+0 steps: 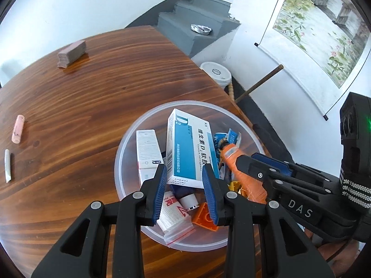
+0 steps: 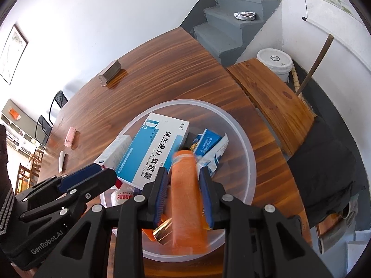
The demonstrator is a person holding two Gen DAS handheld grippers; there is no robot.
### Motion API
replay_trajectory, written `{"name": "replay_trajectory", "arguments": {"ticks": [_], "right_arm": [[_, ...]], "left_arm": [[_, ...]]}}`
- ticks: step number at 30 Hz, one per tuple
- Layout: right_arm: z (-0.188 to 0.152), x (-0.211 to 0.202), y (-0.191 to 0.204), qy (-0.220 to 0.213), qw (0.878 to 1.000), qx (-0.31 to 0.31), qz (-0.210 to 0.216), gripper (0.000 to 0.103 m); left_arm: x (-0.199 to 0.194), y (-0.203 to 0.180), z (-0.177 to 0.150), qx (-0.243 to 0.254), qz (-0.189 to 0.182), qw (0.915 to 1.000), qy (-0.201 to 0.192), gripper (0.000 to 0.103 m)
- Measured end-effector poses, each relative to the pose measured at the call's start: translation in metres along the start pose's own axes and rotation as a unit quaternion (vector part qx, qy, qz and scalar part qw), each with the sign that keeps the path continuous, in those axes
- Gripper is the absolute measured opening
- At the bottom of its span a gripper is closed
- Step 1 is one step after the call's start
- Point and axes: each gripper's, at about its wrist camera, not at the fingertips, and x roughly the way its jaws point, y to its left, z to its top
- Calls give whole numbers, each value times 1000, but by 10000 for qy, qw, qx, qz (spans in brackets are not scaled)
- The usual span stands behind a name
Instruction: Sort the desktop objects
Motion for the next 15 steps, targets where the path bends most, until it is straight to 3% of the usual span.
{"name": "replay_trajectory", "arguments": {"ticks": [4, 15], "right_arm": [[-1, 0, 0, 4, 10000, 4, -26, 32], [-4, -1, 16, 14, 9998, -187, -19, 32]], "left_arm": [[-1, 7, 1, -191, -69, 9998, 33, 35], [-18, 62, -30, -720, 852, 9938, 8, 35]]}}
